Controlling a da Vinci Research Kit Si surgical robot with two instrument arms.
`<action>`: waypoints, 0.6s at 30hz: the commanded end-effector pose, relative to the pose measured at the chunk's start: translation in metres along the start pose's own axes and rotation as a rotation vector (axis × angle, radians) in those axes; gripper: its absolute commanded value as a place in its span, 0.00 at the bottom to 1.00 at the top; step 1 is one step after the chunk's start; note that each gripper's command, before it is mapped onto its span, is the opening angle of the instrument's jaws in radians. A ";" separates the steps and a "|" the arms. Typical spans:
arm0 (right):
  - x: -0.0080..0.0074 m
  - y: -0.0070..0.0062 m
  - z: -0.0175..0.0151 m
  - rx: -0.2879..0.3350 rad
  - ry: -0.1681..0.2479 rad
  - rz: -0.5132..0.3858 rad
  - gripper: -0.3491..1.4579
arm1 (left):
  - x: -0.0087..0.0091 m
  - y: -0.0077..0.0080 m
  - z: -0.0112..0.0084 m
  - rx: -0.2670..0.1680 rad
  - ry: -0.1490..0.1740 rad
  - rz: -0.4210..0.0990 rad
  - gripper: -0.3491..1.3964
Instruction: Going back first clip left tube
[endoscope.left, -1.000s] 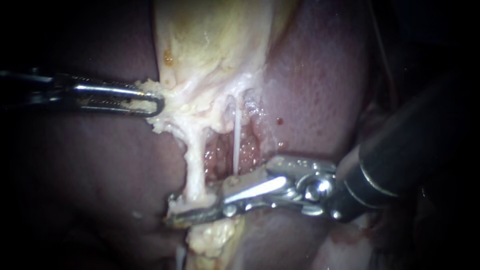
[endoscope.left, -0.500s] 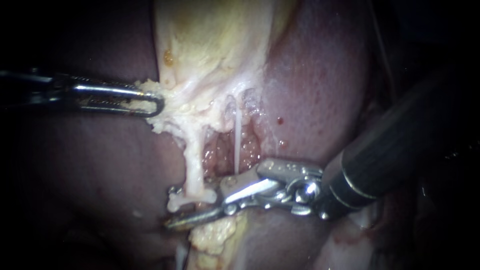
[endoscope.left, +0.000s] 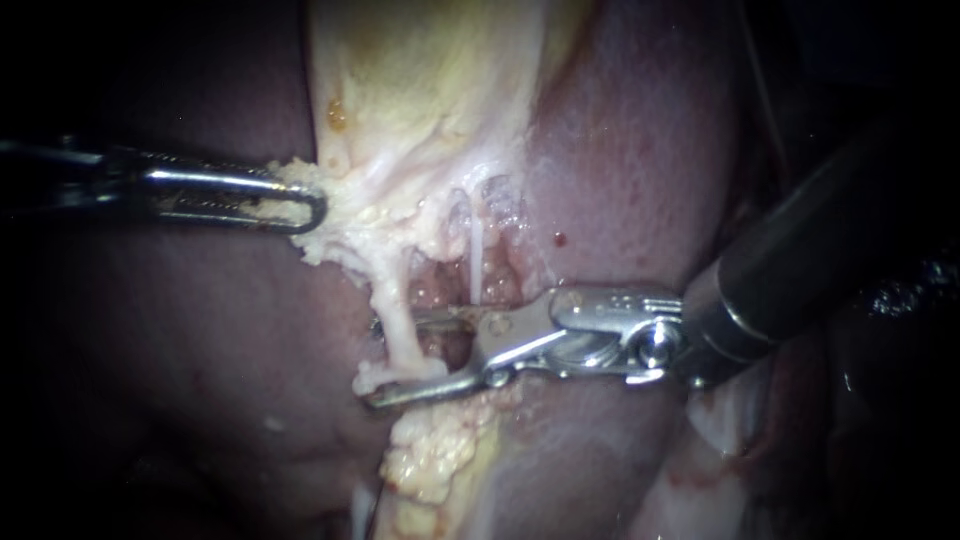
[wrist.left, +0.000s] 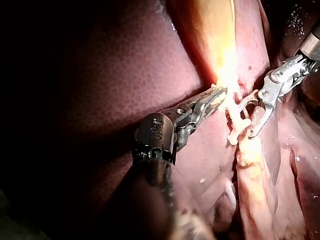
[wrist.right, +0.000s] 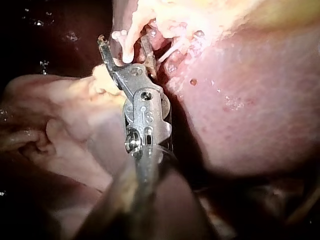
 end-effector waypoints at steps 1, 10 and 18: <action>0.0002 -0.0001 -0.0007 -0.002 0.001 -0.019 0.47 | 0.0000 0.0000 0.0000 -0.001 0.000 0.000 0.00; 0.0040 -0.0010 -0.0092 -0.022 -0.049 -0.100 0.47 | 0.0000 0.0000 -0.0001 -0.001 0.000 0.000 0.00; 0.0078 -0.0014 -0.0147 -0.017 -0.149 -0.136 0.47 | 0.0000 0.0000 -0.0001 -0.001 -0.001 0.000 0.00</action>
